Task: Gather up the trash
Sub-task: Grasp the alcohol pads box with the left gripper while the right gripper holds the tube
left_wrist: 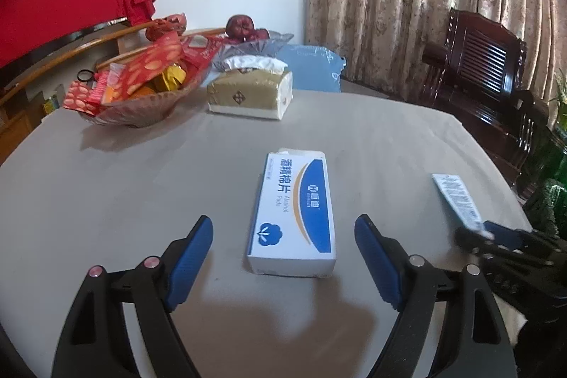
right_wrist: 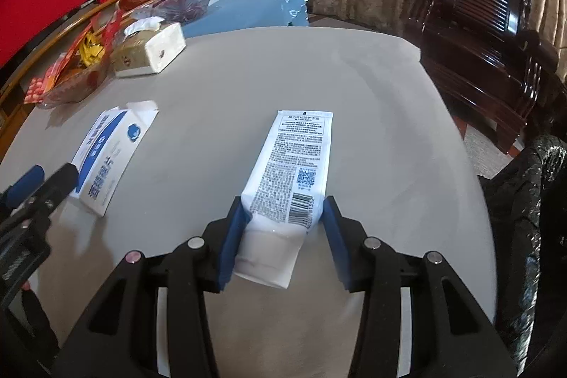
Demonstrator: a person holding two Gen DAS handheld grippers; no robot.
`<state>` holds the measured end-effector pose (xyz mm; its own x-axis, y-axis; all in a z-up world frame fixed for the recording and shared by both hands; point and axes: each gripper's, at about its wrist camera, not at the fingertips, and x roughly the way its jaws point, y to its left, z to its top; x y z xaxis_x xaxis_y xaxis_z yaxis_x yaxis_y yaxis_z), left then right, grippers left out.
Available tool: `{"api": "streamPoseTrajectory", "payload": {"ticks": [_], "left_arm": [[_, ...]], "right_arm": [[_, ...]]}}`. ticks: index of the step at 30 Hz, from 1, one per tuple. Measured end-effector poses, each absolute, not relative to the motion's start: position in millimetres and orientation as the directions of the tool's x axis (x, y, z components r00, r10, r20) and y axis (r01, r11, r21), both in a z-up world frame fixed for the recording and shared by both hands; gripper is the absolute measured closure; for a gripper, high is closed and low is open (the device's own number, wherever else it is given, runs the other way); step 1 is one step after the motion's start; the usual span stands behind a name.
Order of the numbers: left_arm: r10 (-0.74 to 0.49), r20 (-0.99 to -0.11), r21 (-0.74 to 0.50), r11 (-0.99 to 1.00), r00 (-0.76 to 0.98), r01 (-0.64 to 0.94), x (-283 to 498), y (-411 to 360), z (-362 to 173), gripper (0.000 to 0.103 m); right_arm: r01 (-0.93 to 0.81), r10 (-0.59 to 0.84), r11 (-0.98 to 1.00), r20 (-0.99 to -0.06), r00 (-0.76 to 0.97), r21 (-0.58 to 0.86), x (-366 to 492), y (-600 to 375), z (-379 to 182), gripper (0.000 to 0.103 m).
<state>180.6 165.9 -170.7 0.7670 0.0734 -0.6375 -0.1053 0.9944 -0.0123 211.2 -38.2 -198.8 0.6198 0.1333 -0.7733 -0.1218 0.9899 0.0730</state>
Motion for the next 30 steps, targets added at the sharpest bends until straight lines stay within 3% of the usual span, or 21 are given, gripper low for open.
{"api": "streamPoseTrajectory", "payload": {"ticks": [5,15,17,19,30], "left_arm": [[0.074,-0.678,-0.020,0.993,0.732,-0.119,195.3,164.4,-180.7,0.024],[0.059,-0.781,-0.020,0.993,0.622,-0.120,220.4,165.3,-201.9,0.038],[0.057,-0.780,-0.023,0.993,0.623,-0.120,220.6,164.8,-201.8,0.039],[0.051,-0.775,-0.025,0.994,0.630,-0.110,219.1,164.3,-200.9,0.047],[0.052,-0.711,-0.033,0.994,0.701,-0.107,201.1,155.8,-180.8,0.048]], "right_arm": [[-0.133,0.128,0.990,-0.759,0.638,0.056,211.3,-43.7,-195.2,0.060],[-0.146,0.144,0.987,-0.761,0.632,0.066,213.1,-43.4,-196.7,0.060],[-0.150,0.146,0.987,-0.761,0.632,0.065,212.8,-42.9,-196.9,0.060],[-0.149,0.147,0.987,-0.759,0.635,0.066,212.3,-42.9,-196.0,0.060],[-0.152,0.142,0.987,-0.731,0.668,0.054,198.3,-55.1,-177.7,0.060]]}}
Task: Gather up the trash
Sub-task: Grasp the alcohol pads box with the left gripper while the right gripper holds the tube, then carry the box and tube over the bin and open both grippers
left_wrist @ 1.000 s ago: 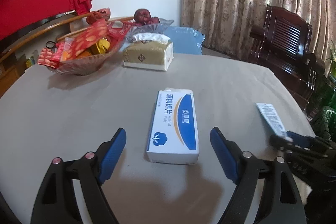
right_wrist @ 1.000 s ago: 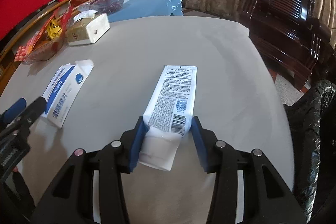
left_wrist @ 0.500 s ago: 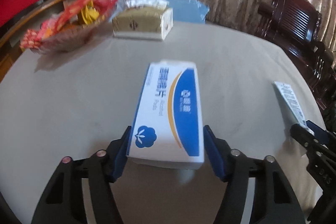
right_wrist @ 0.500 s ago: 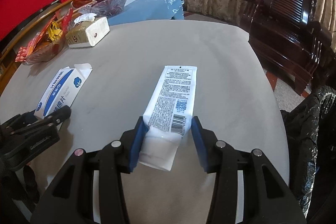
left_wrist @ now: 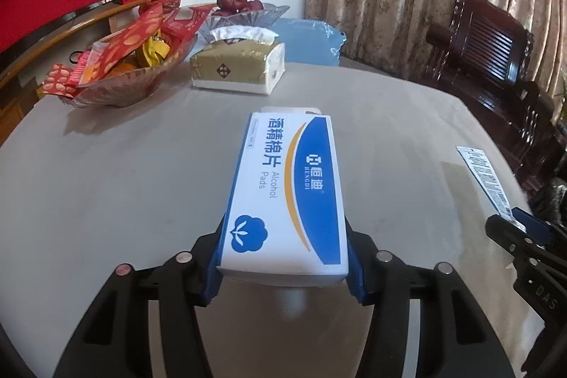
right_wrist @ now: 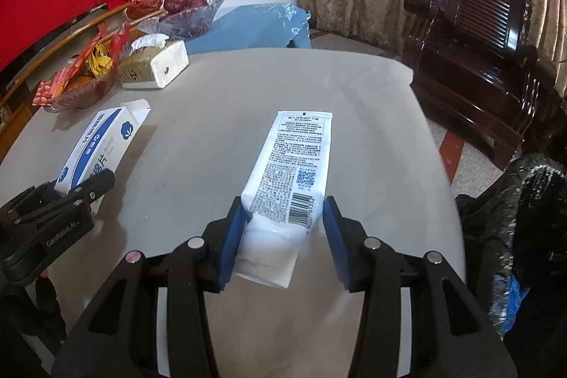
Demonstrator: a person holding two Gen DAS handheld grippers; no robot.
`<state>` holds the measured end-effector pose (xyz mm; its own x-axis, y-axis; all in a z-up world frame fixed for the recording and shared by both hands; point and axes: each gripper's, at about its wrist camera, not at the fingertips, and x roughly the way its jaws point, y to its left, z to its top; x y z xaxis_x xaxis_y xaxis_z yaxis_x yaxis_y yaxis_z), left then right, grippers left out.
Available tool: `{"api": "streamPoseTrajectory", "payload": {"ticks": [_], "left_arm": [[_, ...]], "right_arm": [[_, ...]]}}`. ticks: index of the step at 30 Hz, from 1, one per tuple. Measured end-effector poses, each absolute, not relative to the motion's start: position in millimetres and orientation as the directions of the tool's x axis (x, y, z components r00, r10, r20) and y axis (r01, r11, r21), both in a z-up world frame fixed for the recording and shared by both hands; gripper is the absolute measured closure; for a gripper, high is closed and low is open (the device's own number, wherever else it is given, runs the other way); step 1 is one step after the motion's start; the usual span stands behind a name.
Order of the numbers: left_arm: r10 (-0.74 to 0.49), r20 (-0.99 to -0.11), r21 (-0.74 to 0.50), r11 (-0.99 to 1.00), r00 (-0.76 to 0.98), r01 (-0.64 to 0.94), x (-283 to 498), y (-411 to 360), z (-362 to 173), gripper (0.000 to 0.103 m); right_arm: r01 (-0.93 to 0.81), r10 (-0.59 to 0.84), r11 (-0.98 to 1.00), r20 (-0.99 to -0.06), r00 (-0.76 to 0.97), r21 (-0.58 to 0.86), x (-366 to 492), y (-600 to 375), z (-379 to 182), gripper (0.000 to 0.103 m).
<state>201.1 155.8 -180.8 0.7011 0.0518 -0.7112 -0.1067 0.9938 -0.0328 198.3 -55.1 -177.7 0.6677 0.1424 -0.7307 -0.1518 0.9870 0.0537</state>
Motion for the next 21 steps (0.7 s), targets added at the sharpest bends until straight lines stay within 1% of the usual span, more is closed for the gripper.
{"api": "streamPoseTrajectory", "payload": {"ticks": [7,21], "left_arm": [[0.047,-0.679,-0.011,0.997,0.733,-0.074,181.1,133.7,-154.7,0.048],[0.033,-0.633,-0.023,0.998,0.773,-0.061,149.2,111.1,-113.5,0.048]], "right_arm": [[-0.150,0.148,0.987,-0.704,0.694,0.060,186.9,-69.1,-155.6,0.060],[-0.173,0.175,0.983,-0.644,0.745,0.067,155.0,-89.8,-110.0,0.060]]}}
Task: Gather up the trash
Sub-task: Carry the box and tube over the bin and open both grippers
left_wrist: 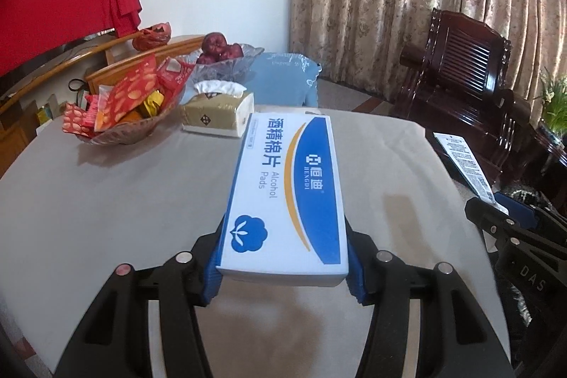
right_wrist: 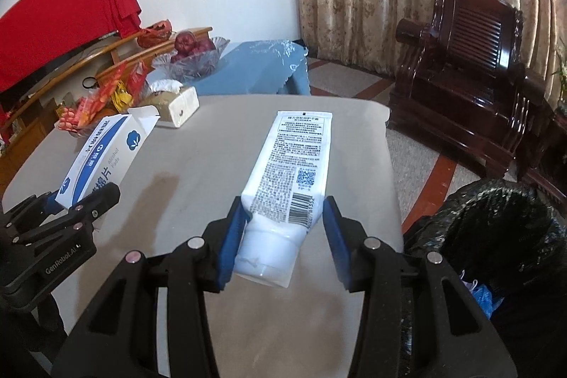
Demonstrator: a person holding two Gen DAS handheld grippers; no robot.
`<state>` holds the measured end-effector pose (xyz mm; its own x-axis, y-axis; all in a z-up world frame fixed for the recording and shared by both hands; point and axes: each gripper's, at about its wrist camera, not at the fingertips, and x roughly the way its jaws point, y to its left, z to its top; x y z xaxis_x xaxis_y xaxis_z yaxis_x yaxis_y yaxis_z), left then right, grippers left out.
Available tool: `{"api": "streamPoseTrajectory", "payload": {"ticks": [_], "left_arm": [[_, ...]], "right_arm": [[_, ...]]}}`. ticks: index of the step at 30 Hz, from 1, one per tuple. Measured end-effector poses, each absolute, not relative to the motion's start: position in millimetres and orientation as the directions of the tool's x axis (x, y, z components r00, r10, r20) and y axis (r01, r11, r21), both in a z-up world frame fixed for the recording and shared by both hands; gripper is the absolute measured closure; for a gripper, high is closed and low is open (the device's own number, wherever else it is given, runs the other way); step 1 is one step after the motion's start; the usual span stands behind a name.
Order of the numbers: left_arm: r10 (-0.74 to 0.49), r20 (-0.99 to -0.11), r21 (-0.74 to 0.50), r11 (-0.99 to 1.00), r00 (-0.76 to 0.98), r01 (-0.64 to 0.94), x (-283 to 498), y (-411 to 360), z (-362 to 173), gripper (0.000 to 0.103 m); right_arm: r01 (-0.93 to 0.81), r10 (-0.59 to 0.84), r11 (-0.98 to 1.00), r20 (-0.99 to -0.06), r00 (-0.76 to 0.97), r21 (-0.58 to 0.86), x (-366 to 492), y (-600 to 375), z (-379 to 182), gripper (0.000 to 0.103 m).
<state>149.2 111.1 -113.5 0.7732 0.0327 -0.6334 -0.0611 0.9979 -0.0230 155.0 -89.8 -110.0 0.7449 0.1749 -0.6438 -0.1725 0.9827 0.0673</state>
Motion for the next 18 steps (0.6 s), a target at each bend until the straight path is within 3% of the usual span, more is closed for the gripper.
{"api": "streamPoseTrajectory", "payload": {"ticks": [18], "left_arm": [[-0.041,-0.552,-0.031,0.999,0.833,0.029,117.4,59.1,-57.7,0.048]], "right_arm": [[-0.154,0.157,0.987,-0.527,0.835,0.049,100.5,-143.7,-40.8,0.060]]}}
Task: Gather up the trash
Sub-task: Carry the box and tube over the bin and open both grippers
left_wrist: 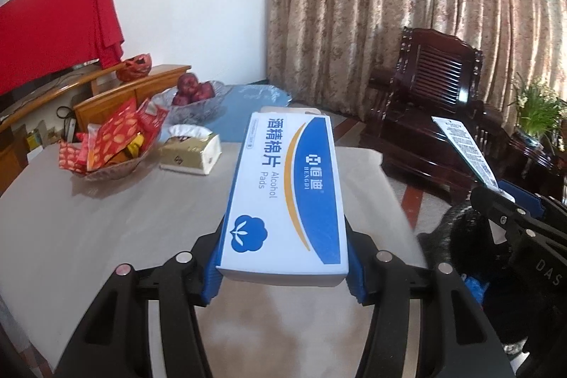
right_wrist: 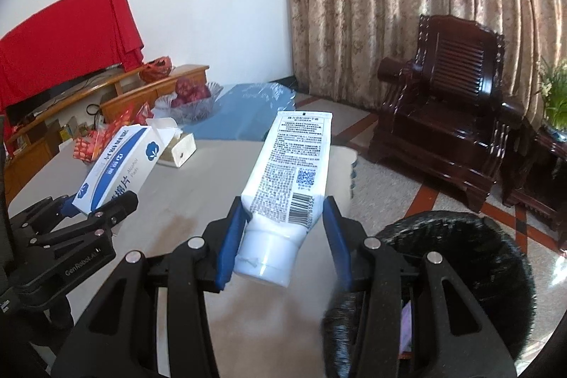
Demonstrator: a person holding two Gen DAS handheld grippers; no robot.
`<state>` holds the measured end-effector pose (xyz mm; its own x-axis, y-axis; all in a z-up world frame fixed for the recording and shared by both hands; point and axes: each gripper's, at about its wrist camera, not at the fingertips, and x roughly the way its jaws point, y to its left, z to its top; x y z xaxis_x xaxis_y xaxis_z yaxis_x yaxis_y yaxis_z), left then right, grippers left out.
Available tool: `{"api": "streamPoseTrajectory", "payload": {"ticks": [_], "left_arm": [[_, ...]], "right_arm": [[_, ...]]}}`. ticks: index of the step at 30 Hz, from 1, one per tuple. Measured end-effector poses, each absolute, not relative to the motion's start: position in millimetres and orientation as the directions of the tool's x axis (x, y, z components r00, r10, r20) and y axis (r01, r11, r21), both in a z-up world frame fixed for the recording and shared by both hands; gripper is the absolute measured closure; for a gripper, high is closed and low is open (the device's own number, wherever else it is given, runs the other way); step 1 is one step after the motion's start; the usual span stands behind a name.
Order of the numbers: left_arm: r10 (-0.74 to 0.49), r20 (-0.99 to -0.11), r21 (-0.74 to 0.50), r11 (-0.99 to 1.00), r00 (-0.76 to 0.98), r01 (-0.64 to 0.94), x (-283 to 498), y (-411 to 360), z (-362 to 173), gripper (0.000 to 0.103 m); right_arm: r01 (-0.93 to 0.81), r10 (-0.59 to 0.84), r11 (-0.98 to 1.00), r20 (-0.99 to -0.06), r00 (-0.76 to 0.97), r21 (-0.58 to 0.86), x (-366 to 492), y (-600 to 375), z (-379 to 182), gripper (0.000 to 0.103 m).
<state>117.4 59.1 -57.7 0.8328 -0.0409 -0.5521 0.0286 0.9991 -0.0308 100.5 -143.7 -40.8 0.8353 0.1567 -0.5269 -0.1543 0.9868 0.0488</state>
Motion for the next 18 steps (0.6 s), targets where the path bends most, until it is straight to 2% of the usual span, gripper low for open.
{"api": "streamPoseTrajectory", "payload": {"ticks": [18], "left_arm": [[-0.226,-0.503,-0.020,0.968,0.834,0.250,101.5,-56.6,-31.8,0.048]], "right_arm": [[0.030,-0.019,0.999,-0.460,0.888,0.018,42.9,-256.0,-16.7,0.060]]}}
